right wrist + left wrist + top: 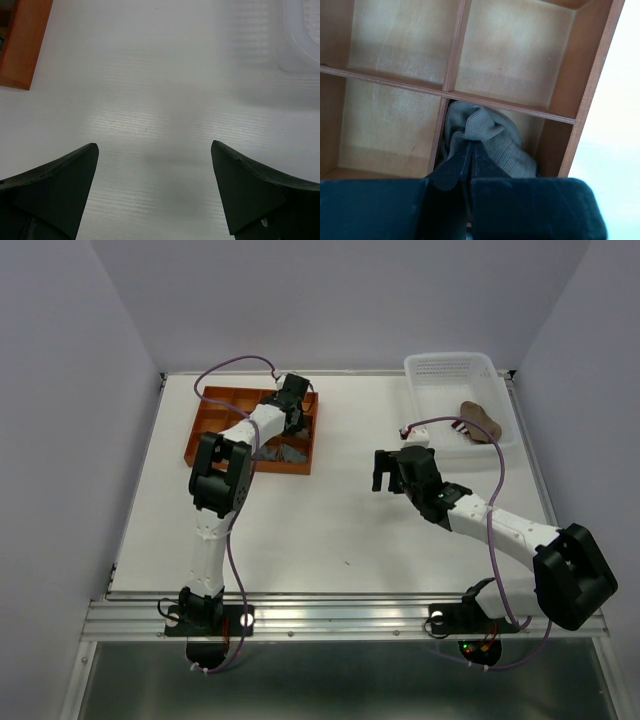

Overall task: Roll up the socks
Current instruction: Place the rolled socks into the container

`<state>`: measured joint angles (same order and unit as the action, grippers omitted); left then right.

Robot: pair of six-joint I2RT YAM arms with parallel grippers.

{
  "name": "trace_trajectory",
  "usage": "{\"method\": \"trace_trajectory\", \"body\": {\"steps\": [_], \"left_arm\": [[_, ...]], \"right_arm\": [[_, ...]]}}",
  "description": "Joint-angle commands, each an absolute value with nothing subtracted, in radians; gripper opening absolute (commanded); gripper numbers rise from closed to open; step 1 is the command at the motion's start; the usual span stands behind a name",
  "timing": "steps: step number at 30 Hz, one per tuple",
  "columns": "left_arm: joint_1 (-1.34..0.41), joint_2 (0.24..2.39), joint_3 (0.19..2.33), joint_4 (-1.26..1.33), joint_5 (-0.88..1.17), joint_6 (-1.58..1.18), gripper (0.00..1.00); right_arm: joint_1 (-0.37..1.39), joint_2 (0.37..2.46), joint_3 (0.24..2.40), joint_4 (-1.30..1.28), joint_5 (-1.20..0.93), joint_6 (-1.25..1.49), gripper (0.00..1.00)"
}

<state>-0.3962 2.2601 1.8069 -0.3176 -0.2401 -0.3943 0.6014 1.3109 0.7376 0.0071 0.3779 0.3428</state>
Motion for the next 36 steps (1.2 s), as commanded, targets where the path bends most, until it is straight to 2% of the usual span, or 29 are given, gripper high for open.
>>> {"method": "trace_trajectory", "body": {"steps": [1,11,15,16,18,19,22,23,25,26,32,36], "left_arm": [[-0.382,2.238,1.815,-0.308,-0.249,-0.403,0.0],[-0.39,2.091,1.825,-0.285,-0.149,-0.373,0.0],[-0.391,1.964,1.766,-0.272,-0.127,-0.376,0.11],[-0.393,1.898,1.744,-0.255,-0.127,-0.377,0.14],[-0.394,1.824,1.674,-0.233,-0.13,-0.379,0.34],[-0.394,1.749,1.648,-0.215,-0.135,-0.379,0.49],[-0.394,1.608,1.551,-0.19,-0.164,-0.376,0.68],[-0.394,1.574,1.53,-0.183,-0.178,-0.376,0.79],[-0.393,1.487,1.461,-0.175,-0.199,-0.383,0.85],[-0.393,1.458,1.438,-0.169,-0.21,-0.387,0.91],[-0.391,1.272,1.197,-0.056,-0.251,-0.413,0.98],[-0.39,1.229,1.14,-0.026,-0.282,-0.414,0.99]], "right_arm": [[0.594,1.315,0.745,0.035,0.382,0.33,1.0],[0.594,1.295,0.744,0.037,0.393,0.333,1.0],[0.594,1.279,0.744,0.037,0.422,0.336,1.0],[0.594,1.276,0.744,0.035,0.432,0.336,1.0],[0.594,1.267,0.744,0.037,0.446,0.339,1.0],[0.594,1.267,0.745,0.035,0.46,0.337,1.0],[0.594,1.261,0.758,0.035,0.491,0.337,1.0],[0.594,1.261,0.762,0.035,0.529,0.339,1.0],[0.582,1.264,0.793,0.035,0.578,0.334,1.0],[0.572,1.267,0.805,0.037,0.587,0.328,1.0],[0.447,1.337,0.972,0.037,0.626,0.287,1.0],[0.317,1.457,1.124,0.003,0.592,0.279,1.0]]}}
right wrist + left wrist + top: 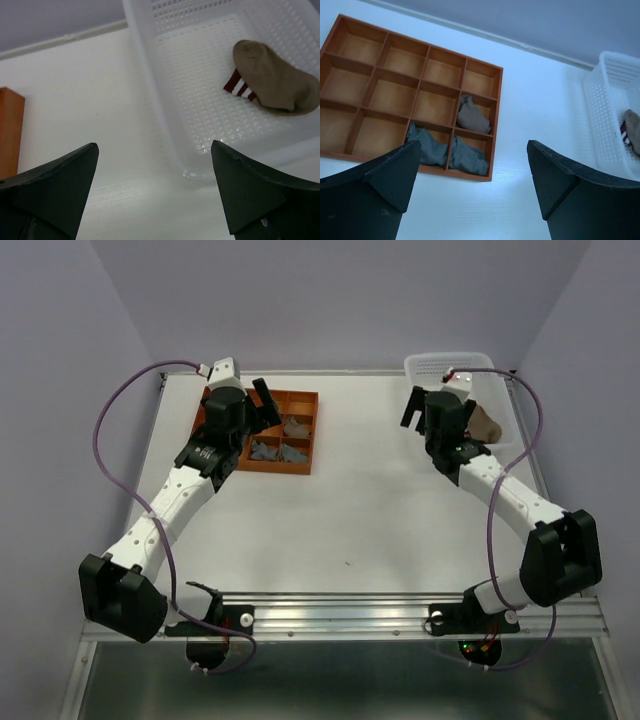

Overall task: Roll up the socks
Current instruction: Grab a pair of socks with the right arm

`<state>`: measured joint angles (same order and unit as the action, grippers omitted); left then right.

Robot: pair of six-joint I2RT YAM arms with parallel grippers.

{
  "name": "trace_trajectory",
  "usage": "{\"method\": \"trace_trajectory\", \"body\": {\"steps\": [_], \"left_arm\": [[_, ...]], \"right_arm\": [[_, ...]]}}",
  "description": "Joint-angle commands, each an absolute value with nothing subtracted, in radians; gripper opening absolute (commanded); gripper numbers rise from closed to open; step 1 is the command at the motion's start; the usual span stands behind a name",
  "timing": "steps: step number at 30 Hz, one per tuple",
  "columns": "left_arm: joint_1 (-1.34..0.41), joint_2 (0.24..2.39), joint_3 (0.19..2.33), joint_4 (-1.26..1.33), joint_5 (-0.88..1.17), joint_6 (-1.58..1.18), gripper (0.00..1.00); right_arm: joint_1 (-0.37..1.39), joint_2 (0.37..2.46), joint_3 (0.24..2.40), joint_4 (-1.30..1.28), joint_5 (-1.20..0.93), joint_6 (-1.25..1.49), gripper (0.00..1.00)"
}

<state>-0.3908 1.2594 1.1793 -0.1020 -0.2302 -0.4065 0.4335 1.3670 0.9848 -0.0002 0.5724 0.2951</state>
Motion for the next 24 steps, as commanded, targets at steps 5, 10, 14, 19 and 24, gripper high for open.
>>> {"method": "trace_trajectory", "body": {"steps": [5,10,14,19,24], "left_arm": [[-0.38,1.221,1.115,-0.025,-0.319,-0.417,0.99],[-0.37,1.227,1.103,-0.015,-0.307,-0.413,0.99],[-0.359,1.238,1.1,-0.024,-0.304,-0.413,0.99],[-0.348,1.247,1.097,-0.032,-0.279,-0.422,0.99],[-0.342,1.253,1.094,-0.026,-0.262,-0.431,0.99]], "right_arm": [[0.181,1.624,1.304,-0.133,0.526,0.292,1.0],[0.079,1.833,1.481,-0.233,0.523,0.278,1.0],[0.042,1.966,1.583,-0.259,0.511,0.235,1.0],[0.005,2.141,1.765,-0.34,0.515,0.216,1.0],[-0.005,2.314,1.917,-0.348,0.606,0.178,1.0]]}}
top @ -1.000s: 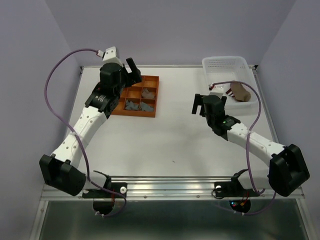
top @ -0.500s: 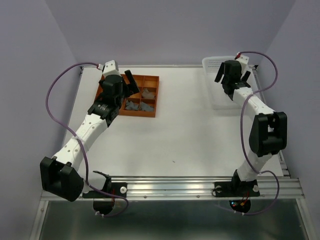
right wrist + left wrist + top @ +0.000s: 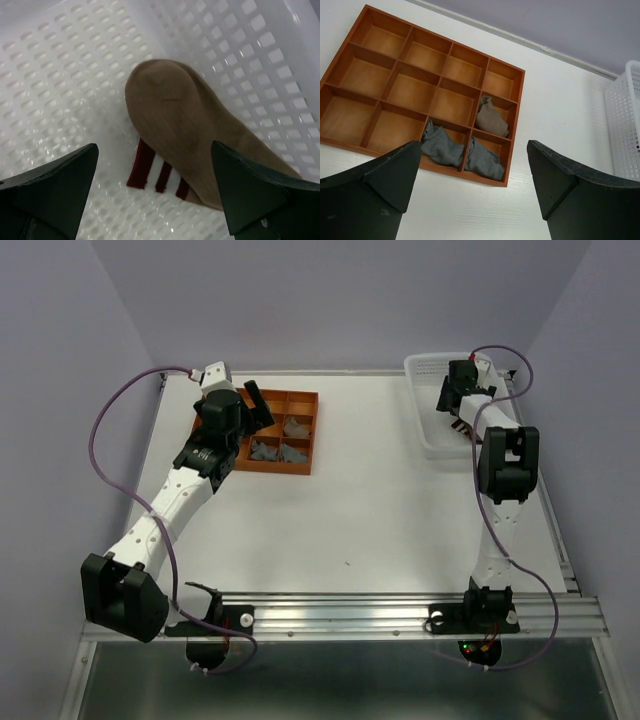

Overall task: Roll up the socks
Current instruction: Grab a pair of socks with the right arm

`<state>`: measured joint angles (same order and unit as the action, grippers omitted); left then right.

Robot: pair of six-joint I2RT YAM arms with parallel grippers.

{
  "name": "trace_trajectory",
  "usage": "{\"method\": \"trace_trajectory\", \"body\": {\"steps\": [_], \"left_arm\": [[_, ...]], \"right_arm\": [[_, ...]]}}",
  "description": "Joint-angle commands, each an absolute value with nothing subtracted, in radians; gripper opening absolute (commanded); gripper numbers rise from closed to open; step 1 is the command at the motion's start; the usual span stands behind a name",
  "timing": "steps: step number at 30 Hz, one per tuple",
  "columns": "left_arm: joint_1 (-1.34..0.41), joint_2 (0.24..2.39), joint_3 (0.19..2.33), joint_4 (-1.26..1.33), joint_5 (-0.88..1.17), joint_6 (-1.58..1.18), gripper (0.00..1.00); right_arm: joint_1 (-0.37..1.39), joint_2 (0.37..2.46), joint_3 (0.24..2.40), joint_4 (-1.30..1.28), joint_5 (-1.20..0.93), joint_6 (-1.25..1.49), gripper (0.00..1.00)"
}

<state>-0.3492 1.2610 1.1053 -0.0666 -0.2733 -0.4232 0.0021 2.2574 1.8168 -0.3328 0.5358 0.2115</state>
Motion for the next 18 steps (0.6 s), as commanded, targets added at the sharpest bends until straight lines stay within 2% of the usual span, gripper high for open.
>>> {"method": "trace_trajectory", "body": {"steps": [1,4,9,12,13,15,16,18], "left_arm": [[-0.341,1.261,1.098,-0.026,-0.244,-0.43,0.99],[-0.339,1.266,1.1,-0.025,-0.227,-0.431,0.99],[-0.337,1.267,1.097,-0.026,-0.23,-0.44,0.99],[-0.337,1.264,1.094,-0.026,-0.226,-0.442,0.99],[-0.336,1.264,1.092,-0.028,-0.225,-0.442,0.99],[-0.336,1.266,1.092,-0.028,-0.221,-0.443,0.99],[-0.336,1.267,1.091,-0.031,-0.221,-0.445,0.99],[-0.336,1.267,1.091,-0.031,-0.222,-0.449,0.99]], "right_arm": [[-0.005,2.347,1.951,-0.348,0.624,0.172,1.0],[-0.015,2.388,1.997,-0.348,0.627,0.176,0.98],[-0.026,2.43,2.019,-0.348,0.618,0.207,0.84],[-0.035,2.445,2.025,-0.348,0.627,0.215,0.58],[-0.035,2.445,2.026,-0.348,0.627,0.215,0.37],[-0.035,2.431,2.033,-0.348,0.614,0.203,0.17],[-0.035,2.424,2.033,-0.347,0.612,0.196,0.04],[-0.035,2.39,2.037,-0.347,0.614,0.183,0.01]]}}
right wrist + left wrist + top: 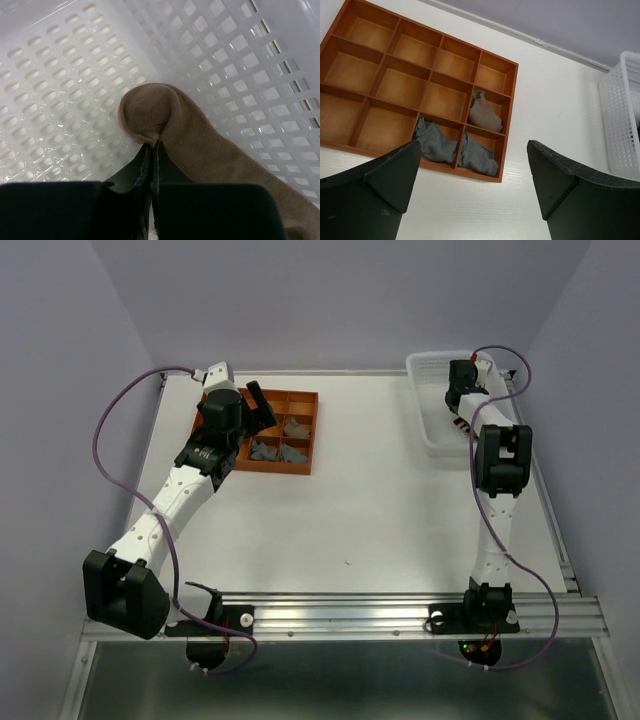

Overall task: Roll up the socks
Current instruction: Grab a pair of socks with the right arm, then move the sock to the center of the board

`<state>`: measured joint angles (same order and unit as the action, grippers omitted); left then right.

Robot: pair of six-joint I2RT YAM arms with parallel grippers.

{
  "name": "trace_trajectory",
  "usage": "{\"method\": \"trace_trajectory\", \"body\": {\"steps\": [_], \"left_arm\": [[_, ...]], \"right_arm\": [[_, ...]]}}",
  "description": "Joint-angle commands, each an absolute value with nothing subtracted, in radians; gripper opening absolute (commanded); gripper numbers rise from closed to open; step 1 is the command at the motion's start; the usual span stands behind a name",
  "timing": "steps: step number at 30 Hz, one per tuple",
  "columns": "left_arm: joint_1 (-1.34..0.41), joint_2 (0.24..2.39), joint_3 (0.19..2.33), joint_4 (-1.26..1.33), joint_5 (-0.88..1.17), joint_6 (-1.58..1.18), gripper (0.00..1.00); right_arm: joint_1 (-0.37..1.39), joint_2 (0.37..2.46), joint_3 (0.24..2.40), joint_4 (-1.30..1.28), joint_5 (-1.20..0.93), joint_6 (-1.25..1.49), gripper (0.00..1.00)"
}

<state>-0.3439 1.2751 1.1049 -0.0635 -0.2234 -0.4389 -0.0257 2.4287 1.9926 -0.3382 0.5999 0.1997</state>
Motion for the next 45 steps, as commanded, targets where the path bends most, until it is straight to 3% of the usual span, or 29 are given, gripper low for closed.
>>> {"method": "trace_trajectory", "body": {"steps": [1,9,20,24,26,28,31,33,35,39,42,45], "left_arm": [[-0.336,1.267,1.091,-0.031,-0.222,-0.451,0.99],[-0.336,1.258,1.081,-0.029,-0.186,-0.462,0.99],[-0.336,1.2,1.006,-0.014,-0.101,-0.517,0.99],[-0.336,1.16,0.954,-0.008,-0.068,-0.554,0.99],[-0.336,1.137,0.928,-0.009,-0.057,-0.564,0.99],[-0.336,1.112,0.901,-0.012,-0.022,-0.574,0.99],[-0.337,1.072,0.846,-0.008,0.033,-0.592,0.99],[-0.337,1.055,0.819,-0.008,0.046,-0.594,0.99],[-0.337,1.04,0.792,-0.008,0.058,-0.597,0.99],[-0.337,1.045,0.769,-0.008,0.078,-0.592,0.99],[-0.337,1.061,0.758,-0.008,0.092,-0.595,0.99],[-0.337,1.075,0.755,-0.008,0.091,-0.595,0.99]], "right_arm": [[-0.035,2.376,2.037,-0.348,0.611,0.18,0.01],[-0.035,2.128,1.885,-0.224,0.373,0.086,0.01],[0.155,1.674,1.619,-0.179,0.171,0.023,0.01],[0.204,1.52,1.507,-0.163,-0.187,0.125,0.02],[0.279,1.461,1.473,-0.144,-0.262,0.166,0.02],[0.372,1.412,1.424,-0.153,-0.214,0.155,0.07],[0.435,1.39,1.39,-0.219,-0.129,0.179,0.07],[0.506,1.381,1.358,-0.311,0.085,0.176,0.05],[0.517,1.341,1.288,-0.347,0.248,0.199,0.04],[0.529,1.29,1.233,-0.481,0.36,0.222,0.05],[0.571,1.308,1.181,-0.52,0.381,0.259,0.05],[0.641,1.359,1.137,-0.471,0.272,0.258,0.1]]}}
